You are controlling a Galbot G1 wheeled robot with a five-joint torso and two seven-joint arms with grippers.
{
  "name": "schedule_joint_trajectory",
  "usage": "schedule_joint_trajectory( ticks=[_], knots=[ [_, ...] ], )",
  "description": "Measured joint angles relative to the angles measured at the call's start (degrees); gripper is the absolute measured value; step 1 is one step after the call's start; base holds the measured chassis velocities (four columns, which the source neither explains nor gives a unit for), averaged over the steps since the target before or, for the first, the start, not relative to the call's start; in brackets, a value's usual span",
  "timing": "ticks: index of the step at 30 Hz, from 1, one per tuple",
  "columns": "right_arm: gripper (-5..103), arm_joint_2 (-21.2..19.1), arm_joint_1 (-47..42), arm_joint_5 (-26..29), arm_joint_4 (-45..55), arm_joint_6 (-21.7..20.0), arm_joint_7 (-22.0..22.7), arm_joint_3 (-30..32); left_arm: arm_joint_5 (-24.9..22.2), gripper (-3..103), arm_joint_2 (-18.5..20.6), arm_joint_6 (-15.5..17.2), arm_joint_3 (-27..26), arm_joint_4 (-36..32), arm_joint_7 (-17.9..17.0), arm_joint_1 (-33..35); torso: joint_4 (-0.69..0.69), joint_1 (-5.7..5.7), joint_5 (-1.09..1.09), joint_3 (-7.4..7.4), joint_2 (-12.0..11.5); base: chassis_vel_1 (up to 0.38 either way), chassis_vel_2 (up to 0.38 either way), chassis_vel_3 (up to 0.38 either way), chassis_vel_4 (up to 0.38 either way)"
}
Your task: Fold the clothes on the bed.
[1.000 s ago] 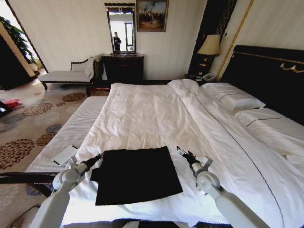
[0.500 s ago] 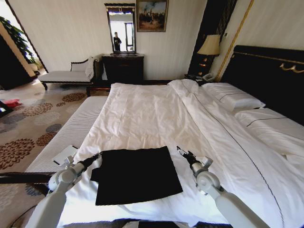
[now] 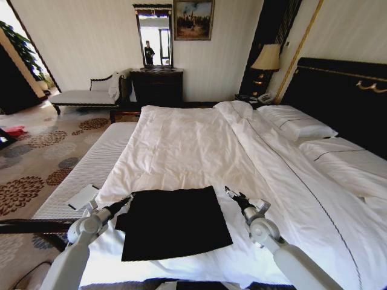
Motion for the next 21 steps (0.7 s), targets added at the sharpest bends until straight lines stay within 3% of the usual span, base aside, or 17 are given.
schedule_joint_trajectory(
  ticks=[1, 3, 4, 7, 9, 13, 14, 17, 21],
  knots=[
    [100, 0.0, 0.0, 0.0, -0.1, 0.0, 0.0, 0.0, 0.1, 89, -0.2, -0.2, 0.2, 0.3, 0.2, -0.2, 0.00, 0.00, 0.00, 0.00, 0.0, 0.000, 0.000, 0.000, 0.000],
    [100, -0.1, 0.0, 0.0, -0.3, 0.0, 0.1, 0.1, 0.5, 74, -0.8, -0.4, 0.6, 0.9, 0.8, -0.7, 0.01, 0.00, -0.01, 0.00, 0.0, 0.000, 0.000, 0.000, 0.000],
    [100, -0.1, 0.0, 0.0, -0.3, 0.0, 0.1, 0.1, 0.5, 74, -0.8, -0.4, 0.6, 0.9, 0.8, -0.7, 0.01, 0.00, -0.01, 0.00, 0.0, 0.000, 0.000, 0.000, 0.000],
    [100, 0.0, 0.4, 0.1, -0.5, 0.0, 0.1, 0.1, 0.8, 57, -1.1, -0.7, 1.0, 1.4, 1.3, -1.1, 0.00, 0.00, -0.02, 0.00, 0.0, 0.000, 0.000, 0.000, 0.000],
    [100, 0.0, 0.4, 0.1, -0.5, 0.0, 0.1, 0.1, 0.9, 57, -1.2, -0.7, 1.1, 1.5, 1.4, -1.1, 0.00, 0.00, -0.02, 0.00, 0.0, 0.000, 0.000, 0.000, 0.000],
    [100, 0.1, 0.3, -0.1, -0.8, 0.0, 0.1, 0.0, 1.5, 36, -1.6, -0.9, 1.1, 1.8, 1.6, -1.1, 0.00, 0.00, -0.02, 0.00, 0.0, 0.000, 0.000, 0.000, 0.000],
    [100, 0.1, 0.3, -0.1, -0.8, 0.0, 0.1, 0.0, 1.5, 36, -1.6, -0.9, 1.1, 1.8, 1.6, -1.1, 0.00, 0.00, -0.02, 0.00, 0.0, 0.000, 0.000, 0.000, 0.000],
    [100, 0.2, 0.3, -0.2, -0.9, 0.0, 0.1, -0.1, 1.8, 20, -1.7, -1.1, 1.2, 1.9, 1.8, -1.2, 0.00, 0.00, -0.02, 0.01, 0.0, 0.000, 0.000, 0.000, 0.000],
    [100, 0.3, 0.4, -0.4, -0.9, 0.0, 0.1, -0.2, 1.8, 9, -1.7, -1.1, 1.0, 1.9, 1.9, -1.4, -0.01, 0.00, -0.02, 0.00, 0.0, 0.000, 0.000, 0.000, 0.000]
  ],
)
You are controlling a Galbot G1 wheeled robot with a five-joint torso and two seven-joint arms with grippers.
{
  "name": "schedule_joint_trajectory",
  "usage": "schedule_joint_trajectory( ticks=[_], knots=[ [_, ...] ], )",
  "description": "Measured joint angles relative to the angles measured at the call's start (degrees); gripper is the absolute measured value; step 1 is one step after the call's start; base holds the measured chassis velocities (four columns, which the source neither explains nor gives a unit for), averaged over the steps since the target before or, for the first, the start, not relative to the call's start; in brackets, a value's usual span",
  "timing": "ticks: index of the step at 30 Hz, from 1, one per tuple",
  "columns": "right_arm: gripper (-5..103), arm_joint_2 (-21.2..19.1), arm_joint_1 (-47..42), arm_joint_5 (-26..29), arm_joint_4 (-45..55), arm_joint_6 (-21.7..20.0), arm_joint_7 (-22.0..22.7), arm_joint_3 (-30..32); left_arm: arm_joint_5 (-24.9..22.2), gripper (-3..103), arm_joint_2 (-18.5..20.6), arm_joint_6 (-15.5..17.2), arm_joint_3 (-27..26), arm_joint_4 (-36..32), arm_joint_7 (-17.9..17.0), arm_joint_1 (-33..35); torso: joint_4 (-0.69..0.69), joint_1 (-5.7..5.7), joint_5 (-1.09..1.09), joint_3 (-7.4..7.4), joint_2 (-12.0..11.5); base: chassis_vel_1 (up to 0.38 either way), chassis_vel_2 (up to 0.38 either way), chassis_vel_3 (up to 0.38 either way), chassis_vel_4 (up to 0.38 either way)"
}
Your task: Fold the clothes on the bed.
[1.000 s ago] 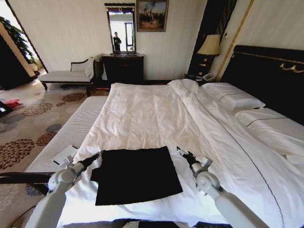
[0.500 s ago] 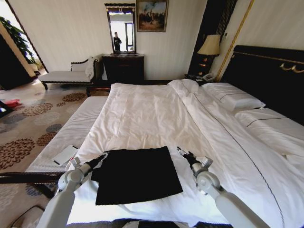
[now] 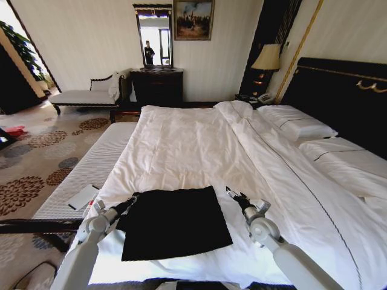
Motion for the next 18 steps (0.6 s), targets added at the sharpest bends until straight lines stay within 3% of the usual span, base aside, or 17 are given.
schedule_joint_trajectory(
  ticks=[3, 18],
  knots=[
    [100, 0.1, 0.0, -0.1, 0.0, 0.0, 0.0, 0.0, -0.1, 2, 0.3, -0.2, -0.2, -0.1, 0.0, -0.2, 0.00, 0.00, 0.00, 0.00, 0.0, 0.000, 0.000, 0.000, 0.000],
    [100, 2.7, 5.4, 1.3, -3.0, 0.0, -4.3, -4.8, -2.5, 1, 2.5, -0.7, -2.3, -1.5, -0.4, -1.4, 0.01, 0.00, 0.00, 0.00, 0.0, 0.000, 0.000, 0.000, 0.000]
  ],
)
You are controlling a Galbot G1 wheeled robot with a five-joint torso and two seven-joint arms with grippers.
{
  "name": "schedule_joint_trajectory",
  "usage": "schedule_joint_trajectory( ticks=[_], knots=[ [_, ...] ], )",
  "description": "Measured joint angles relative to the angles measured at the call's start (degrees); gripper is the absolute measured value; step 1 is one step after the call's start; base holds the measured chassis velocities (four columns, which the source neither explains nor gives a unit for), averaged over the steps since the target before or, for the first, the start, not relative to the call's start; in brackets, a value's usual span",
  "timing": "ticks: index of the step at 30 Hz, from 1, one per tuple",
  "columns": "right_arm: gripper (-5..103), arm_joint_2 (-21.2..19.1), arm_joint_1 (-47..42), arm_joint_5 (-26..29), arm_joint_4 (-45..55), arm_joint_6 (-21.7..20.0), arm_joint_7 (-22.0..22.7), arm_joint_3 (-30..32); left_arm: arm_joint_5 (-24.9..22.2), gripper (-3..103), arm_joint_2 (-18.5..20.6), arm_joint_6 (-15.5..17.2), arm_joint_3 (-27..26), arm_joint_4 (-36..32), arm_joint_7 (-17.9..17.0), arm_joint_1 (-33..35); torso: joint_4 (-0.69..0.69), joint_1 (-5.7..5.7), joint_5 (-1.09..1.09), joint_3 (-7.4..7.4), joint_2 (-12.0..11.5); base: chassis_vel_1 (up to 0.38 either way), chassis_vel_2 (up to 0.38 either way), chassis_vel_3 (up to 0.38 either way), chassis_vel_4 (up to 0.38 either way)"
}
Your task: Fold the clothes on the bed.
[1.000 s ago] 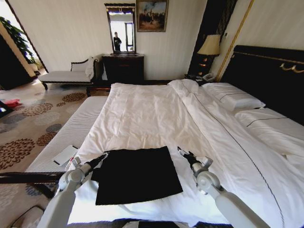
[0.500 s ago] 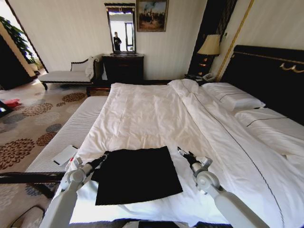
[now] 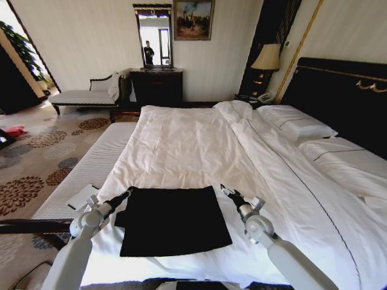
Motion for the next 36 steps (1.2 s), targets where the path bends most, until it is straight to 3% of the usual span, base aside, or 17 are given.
schedule_joint_trajectory(
  ticks=[10, 21, 36],
  knots=[
    [100, 2.1, 2.7, 1.7, -4.6, 0.0, -4.3, -3.8, 0.0, 1, 0.4, -0.4, -0.6, 0.1, -0.1, 0.3, 0.00, 0.00, 0.00, 0.00, 0.0, 0.000, 0.000, 0.000, 0.000],
    [100, 4.2, 2.9, 6.0, -5.7, 4.7, -11.6, -5.3, 0.4, 1, 0.8, -0.8, 0.2, 1.3, -0.1, -0.4, 0.00, 0.00, 0.01, 0.00, 0.0, 0.000, 0.000, 0.000, 0.000],
    [100, 5.7, 4.6, 7.6, -8.3, 9.6, -13.4, -2.7, 1.2, 1, 1.1, -1.1, 1.1, 2.6, 0.3, -1.1, 0.01, 0.00, 0.01, 0.00, 0.0, 0.000, 0.000, 0.000, 0.000]
  ],
)
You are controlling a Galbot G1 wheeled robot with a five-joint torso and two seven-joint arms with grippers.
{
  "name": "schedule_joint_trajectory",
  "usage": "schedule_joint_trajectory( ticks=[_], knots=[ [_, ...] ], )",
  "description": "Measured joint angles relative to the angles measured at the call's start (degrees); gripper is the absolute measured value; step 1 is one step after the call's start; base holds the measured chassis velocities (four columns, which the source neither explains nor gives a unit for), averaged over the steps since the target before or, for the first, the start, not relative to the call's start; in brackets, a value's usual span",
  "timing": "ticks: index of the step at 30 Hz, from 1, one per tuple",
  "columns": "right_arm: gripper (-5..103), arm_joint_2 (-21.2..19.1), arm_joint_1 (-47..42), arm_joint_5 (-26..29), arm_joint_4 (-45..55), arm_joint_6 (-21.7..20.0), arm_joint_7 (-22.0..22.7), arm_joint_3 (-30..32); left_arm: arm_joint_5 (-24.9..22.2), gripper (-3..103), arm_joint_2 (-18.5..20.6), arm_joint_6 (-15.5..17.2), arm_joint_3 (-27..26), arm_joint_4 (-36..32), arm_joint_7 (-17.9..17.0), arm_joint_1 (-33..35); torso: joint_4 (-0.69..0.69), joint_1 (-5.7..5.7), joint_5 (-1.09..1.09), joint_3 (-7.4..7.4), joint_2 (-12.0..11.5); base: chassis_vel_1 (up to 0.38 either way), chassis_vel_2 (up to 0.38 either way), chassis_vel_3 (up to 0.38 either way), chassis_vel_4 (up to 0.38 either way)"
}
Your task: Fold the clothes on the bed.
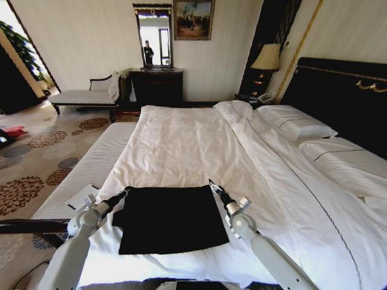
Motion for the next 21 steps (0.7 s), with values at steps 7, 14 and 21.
schedule_joint_trajectory(
  ticks=[7, 14, 21],
  knots=[
    [100, -0.5, -1.0, -1.0, 0.0, -0.4, -2.0, -1.2, 0.3, 1, -0.1, -0.2, 0.4, 1.1, 0.3, -0.8, -0.01, 0.00, 0.00, 0.00, 0.0, 0.000, 0.000, 0.000, 0.000],
    [100, 0.6, -2.3, -3.9, -1.2, -0.9, -3.1, -3.8, 0.7, 1, -0.2, -0.5, 0.5, 1.3, 0.6, -0.8, -0.01, 0.00, 0.00, 0.00, 0.0, 0.000, 0.000, 0.000, 0.000],
    [100, 1.6, -2.2, -4.6, -2.0, -1.2, -3.6, -4.6, 1.0, 1, -0.2, -0.6, 0.3, 1.2, 0.7, -0.4, -0.01, 0.00, 0.00, 0.00, 0.0, 0.000, 0.000, 0.000, 0.000]
  ],
)
